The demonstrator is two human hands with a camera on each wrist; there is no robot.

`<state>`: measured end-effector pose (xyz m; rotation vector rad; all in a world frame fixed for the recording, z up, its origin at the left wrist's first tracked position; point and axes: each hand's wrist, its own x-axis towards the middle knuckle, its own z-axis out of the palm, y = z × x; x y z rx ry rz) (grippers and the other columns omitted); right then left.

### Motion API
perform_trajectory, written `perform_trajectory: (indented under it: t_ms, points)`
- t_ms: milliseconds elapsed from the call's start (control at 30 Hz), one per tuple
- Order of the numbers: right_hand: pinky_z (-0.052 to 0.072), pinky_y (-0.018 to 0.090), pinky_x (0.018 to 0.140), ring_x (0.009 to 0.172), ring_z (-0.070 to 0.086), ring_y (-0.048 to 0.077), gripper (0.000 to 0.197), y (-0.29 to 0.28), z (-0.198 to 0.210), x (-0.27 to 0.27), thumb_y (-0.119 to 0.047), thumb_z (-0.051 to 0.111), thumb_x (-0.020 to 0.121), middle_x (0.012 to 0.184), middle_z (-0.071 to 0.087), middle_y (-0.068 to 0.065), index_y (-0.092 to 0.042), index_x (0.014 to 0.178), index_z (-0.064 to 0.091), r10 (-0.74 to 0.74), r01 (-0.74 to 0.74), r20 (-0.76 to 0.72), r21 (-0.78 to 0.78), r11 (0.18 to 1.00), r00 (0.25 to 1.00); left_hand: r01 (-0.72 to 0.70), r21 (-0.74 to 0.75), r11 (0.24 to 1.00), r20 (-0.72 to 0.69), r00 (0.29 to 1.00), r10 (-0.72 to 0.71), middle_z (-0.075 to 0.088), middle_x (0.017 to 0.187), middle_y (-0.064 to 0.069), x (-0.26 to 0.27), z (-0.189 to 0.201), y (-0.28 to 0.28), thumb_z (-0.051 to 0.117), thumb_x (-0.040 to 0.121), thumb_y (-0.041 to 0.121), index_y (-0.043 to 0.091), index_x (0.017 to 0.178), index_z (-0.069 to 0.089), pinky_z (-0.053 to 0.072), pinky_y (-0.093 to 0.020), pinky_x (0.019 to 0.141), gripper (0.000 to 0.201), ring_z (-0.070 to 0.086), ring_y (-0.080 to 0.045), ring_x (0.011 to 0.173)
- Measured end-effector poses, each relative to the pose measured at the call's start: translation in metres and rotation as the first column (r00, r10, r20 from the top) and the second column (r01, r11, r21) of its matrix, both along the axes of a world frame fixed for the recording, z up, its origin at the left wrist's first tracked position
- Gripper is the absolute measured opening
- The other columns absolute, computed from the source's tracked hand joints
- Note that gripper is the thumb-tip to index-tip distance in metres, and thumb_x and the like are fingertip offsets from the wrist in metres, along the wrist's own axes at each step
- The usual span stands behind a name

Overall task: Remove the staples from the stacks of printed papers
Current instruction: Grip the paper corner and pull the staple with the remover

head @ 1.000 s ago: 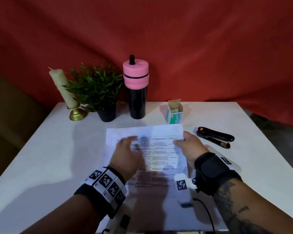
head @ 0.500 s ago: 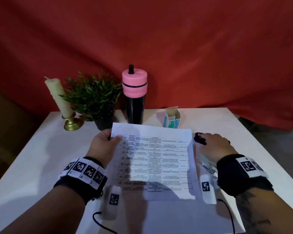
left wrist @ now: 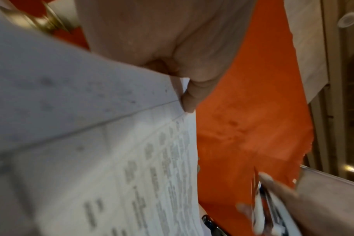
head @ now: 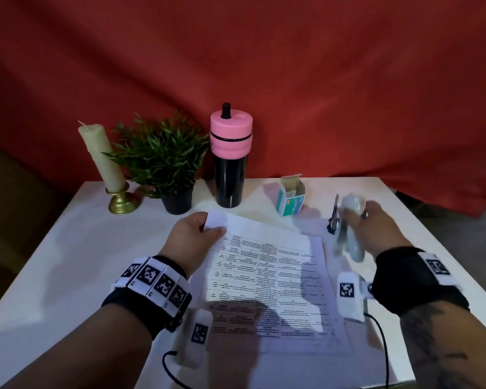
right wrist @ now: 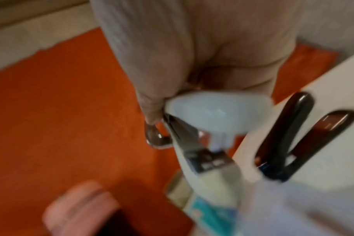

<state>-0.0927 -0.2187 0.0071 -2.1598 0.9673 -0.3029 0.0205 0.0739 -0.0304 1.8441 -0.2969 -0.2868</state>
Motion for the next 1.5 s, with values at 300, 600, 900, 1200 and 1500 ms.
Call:
perform_trajectory:
  t_ms: [300, 600, 900, 1200, 1500]
  points:
    - [0.051, 0.034, 0.062, 0.062, 0.056, 0.02, 0.051, 0.057, 0.054, 0.036, -0.059, 0.066, 0.076, 0.075, 0.056, 0.004, -0.01, 0.087, 0.058, -0.404, -0.405, 0.401, 0.911, 0.079, 0.822, 0.119, 0.075, 0.99, 0.177, 0.976, -0.13, 0.07, 0.074, 0.002, -0.016, 0.035, -0.013, 0.062, 0.084, 0.009, 0.019, 0.089, 0.065, 0.052, -0.024, 0.063, 0.011, 0.063, -0.01, 0.066]
    - [0.053, 0.037, 0.06, 0.068, 0.064, 0.022, 0.024, 0.121, 0.054, 0.051, -0.039, 0.064, 0.088, 0.075, 0.064, 0.005, -0.016, 0.093, 0.062, -0.248, -0.309, 0.664, 0.602, 0.736, 0.705, 0.112, -0.014, 0.994, 0.175, 0.979, -0.108, 0.067, 0.081, -0.024, -0.037, 0.051, -0.022, 0.059, 0.079, 0.032, 0.005, 0.088, 0.06, 0.056, -0.048, 0.066, 0.028, 0.062, -0.039, 0.068]
    - [0.056, 0.055, 0.082, 0.088, 0.071, 0.03, 0.031, 0.143, 0.063, 0.045, -0.063, 0.061, 0.069, 0.085, 0.073, 0.001, -0.036, 0.083, 0.067, -0.04, -0.319, 0.746, 0.332, 0.888, 0.665, 0.092, -0.135, 0.987, 0.252, 0.966, -0.056, 0.043, 0.053, -0.003, -0.048, 0.059, -0.022, 0.06, 0.09, 0.015, 0.01, 0.076, 0.054, 0.033, -0.027, 0.046, 0.017, 0.034, -0.014, 0.047]
    - [0.056, 0.05, 0.081, 0.086, 0.069, 0.025, 0.028, 0.149, 0.079, 0.035, -0.053, 0.061, 0.079, 0.079, 0.068, -0.008, -0.028, 0.091, 0.064, 0.018, -0.321, 0.806, 0.215, 0.922, 0.592, 0.084, -0.217, 0.973, 0.218, 0.975, -0.036, 0.04, 0.058, -0.006, -0.049, 0.066, -0.023, 0.062, 0.09, 0.017, 0.001, 0.082, 0.055, 0.034, -0.025, 0.049, 0.019, 0.035, -0.015, 0.051]
    - [0.059, 0.049, 0.064, 0.058, 0.062, 0.02, 0.016, 0.15, 0.082, 0.032, -0.038, 0.061, 0.087, 0.062, 0.06, -0.005, -0.023, 0.082, 0.061, -0.031, -0.32, 0.809, 0.267, 0.909, 0.586, 0.127, -0.273, 0.954, 0.234, 0.97, -0.062, 0.053, 0.054, 0.006, -0.059, 0.075, -0.028, 0.062, 0.09, 0.01, 0.022, 0.072, 0.06, 0.041, -0.024, 0.049, 0.022, 0.046, -0.012, 0.054]
